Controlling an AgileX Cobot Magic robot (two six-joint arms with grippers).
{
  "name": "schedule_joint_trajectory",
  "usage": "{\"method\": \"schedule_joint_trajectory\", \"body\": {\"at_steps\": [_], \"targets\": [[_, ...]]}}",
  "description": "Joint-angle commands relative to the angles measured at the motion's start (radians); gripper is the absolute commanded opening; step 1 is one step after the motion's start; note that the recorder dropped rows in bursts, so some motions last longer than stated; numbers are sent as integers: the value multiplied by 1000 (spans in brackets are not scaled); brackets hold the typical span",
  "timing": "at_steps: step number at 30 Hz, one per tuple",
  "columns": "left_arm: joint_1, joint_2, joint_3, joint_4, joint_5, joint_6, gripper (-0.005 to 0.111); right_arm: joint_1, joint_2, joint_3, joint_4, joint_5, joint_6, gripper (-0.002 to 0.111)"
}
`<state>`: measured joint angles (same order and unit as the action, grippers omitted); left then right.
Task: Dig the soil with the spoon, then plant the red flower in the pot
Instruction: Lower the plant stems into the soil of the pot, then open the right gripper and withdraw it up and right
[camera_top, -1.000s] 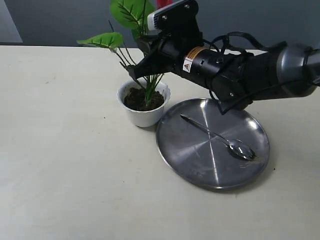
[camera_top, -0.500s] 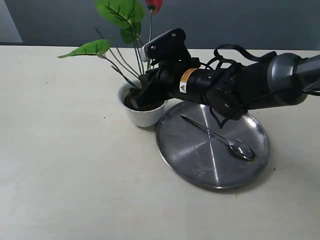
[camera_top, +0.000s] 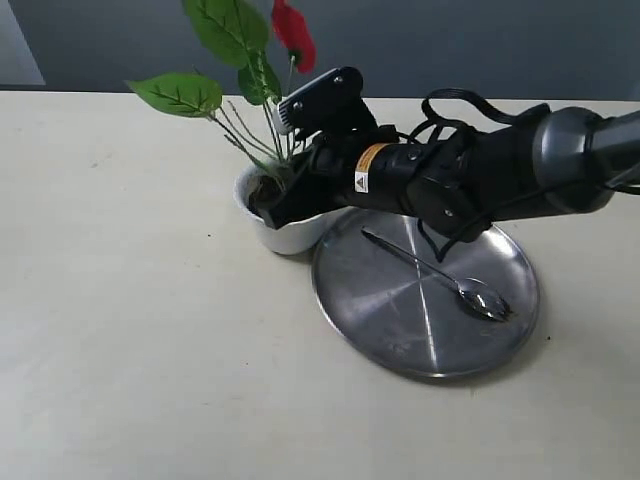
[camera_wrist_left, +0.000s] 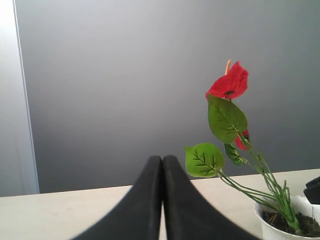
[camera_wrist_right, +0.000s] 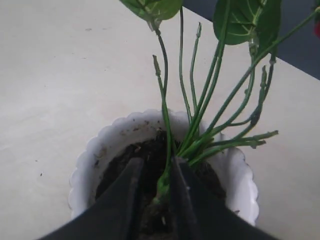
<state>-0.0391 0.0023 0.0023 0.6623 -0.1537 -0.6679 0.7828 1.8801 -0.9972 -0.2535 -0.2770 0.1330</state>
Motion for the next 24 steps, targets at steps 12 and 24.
{"method": "schedule_joint_trajectory", "body": {"at_steps": [12, 24], "targets": [[-5, -2, -2, -3, -2, -1, 0, 127, -427, 0, 29, 658, 1, 8], [-5, -2, -2, -3, -2, -2, 0, 334, -732, 0, 482, 1031, 1, -1]]}}
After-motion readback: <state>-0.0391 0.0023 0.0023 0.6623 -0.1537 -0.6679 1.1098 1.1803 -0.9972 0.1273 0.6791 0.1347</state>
